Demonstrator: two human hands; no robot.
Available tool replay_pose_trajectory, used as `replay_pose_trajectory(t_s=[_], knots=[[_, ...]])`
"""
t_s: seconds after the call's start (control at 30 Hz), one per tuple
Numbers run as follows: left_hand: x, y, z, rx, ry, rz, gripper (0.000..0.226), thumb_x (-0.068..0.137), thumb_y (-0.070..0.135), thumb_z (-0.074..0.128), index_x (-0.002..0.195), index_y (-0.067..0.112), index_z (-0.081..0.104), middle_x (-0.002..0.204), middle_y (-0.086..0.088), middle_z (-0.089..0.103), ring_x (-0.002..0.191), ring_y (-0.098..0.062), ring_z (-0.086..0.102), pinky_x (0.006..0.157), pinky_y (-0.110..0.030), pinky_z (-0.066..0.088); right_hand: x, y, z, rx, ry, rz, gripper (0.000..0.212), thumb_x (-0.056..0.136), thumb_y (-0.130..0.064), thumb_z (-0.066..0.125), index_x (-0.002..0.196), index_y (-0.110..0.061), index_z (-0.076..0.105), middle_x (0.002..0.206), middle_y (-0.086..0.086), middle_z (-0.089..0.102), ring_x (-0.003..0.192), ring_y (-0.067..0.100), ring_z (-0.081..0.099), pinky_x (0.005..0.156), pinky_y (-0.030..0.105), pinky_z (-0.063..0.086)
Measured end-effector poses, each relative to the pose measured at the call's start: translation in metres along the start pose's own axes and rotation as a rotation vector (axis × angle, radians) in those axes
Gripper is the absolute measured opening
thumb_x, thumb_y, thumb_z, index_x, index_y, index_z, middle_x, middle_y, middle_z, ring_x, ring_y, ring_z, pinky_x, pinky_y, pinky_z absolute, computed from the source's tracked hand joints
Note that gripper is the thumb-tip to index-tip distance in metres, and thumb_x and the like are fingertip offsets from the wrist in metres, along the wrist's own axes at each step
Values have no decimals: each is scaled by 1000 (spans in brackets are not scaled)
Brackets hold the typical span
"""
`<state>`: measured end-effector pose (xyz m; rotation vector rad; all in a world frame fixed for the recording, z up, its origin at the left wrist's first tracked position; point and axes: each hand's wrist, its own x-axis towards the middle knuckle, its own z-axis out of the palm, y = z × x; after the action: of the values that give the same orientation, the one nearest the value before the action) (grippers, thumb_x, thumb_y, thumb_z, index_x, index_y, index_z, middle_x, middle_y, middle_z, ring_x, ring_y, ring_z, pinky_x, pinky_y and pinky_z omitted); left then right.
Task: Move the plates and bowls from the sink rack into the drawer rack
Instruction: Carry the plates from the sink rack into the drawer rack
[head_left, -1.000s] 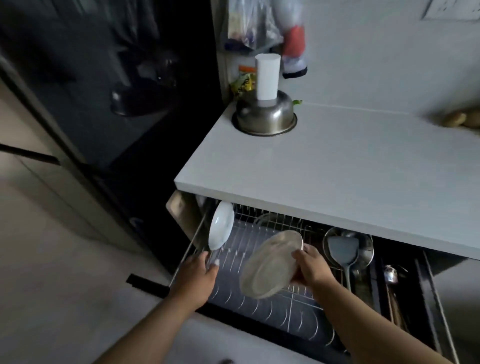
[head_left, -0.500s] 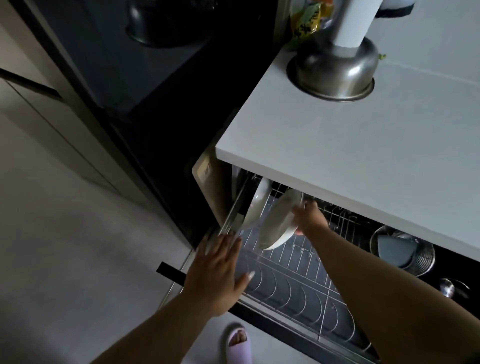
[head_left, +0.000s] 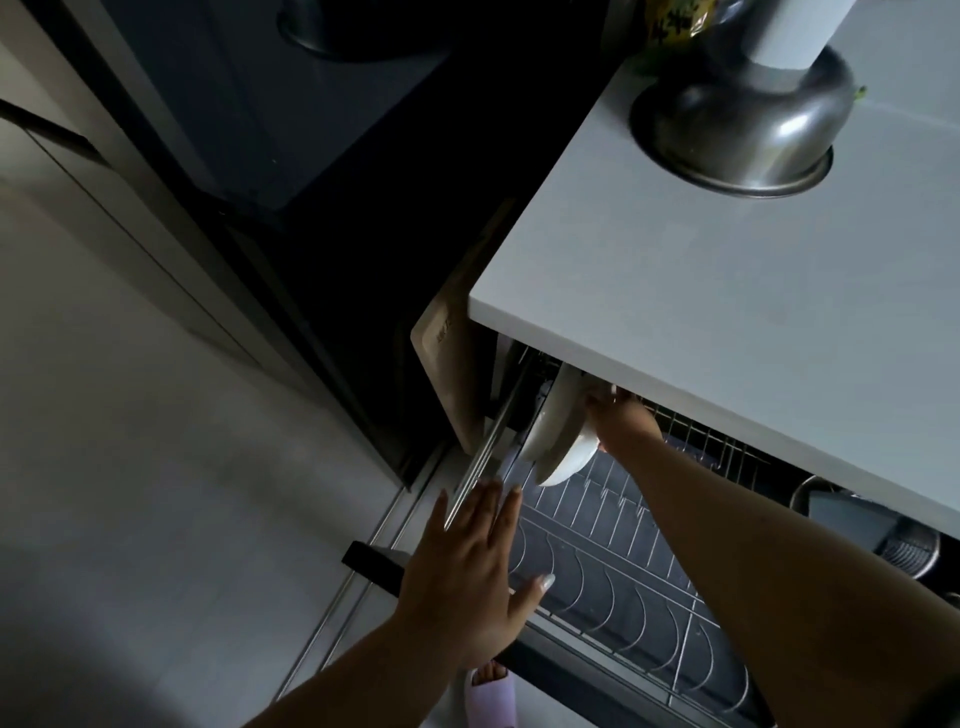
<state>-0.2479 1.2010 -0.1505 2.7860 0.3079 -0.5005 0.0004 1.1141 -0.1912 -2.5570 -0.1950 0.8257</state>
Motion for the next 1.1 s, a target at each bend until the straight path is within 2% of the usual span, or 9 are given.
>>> replay_pose_trajectory(t_s=[0.13,0.23,0.37,0.5,0.57,0.7,0.87,0.97,1.1], knots=[[2,0,7,7,53,-10,85,89,71,20,147,12,36,147,-11,44,134,-24,45,105,-46,24,9,-9,8,-36,26,-25,42,98,-37,42,127,-9,53,119,21,57,106,34,55,80,32,41],[4,0,7,-14,68,-19,87,85,73,30,147,13,38,146,-10,46,133,-24,47,108,-48,38,14,-14,11,-31,11,-33,45,99,-39,41,134,-13,49,129,22,52,116,35,50,89,33,42],[5,0,8,-19,93,-27,87,83,74,31,146,14,38,143,-11,50,128,-24,52,102,-47,44,17,-13,11,31,-1,34,51,97,-42,43,137,-11,42,131,20,51,117,33,51,82,29,38],[6,4,3,18,71,9,89,85,73,17,154,20,-2,161,-9,12,148,-23,16,117,-42,7,-3,-9,6,60,-5,51,60,97,-36,46,145,-7,27,125,23,56,108,36,58,76,31,42],[8,4,3,29,3,-8,86,88,72,19,153,22,-11,163,-5,0,149,-20,5,120,-40,1,-17,-2,5,60,-14,34,63,96,-38,48,146,-6,26,128,21,56,110,36,58,75,27,41],[9,4,5,22,-30,-28,85,90,71,24,152,24,-8,162,-3,8,148,-19,13,120,-42,15,-52,23,3,150,-65,36,61,94,-44,49,142,-8,36,133,16,55,110,32,60,90,37,50],[13,21,-9,-101,-73,-86,78,94,63,34,154,24,4,161,-1,16,145,-20,22,116,-37,23,-107,63,-16,253,-35,13,47,96,-42,48,132,-13,47,113,12,64,85,21,64,64,29,50],[26,55,-18,-248,-77,-79,72,94,59,38,153,29,11,156,-3,30,137,-22,38,109,-37,35,-138,94,-38,276,48,-1,44,96,-41,47,130,-14,49,114,9,65,77,14,61,66,30,49],[42,131,-35,-325,-34,6,61,98,52,39,150,24,24,143,-6,49,122,-24,53,99,-34,44,-182,138,-78,304,196,-14,27,96,-37,48,113,-17,57,88,1,64,56,5,48,50,18,38]])
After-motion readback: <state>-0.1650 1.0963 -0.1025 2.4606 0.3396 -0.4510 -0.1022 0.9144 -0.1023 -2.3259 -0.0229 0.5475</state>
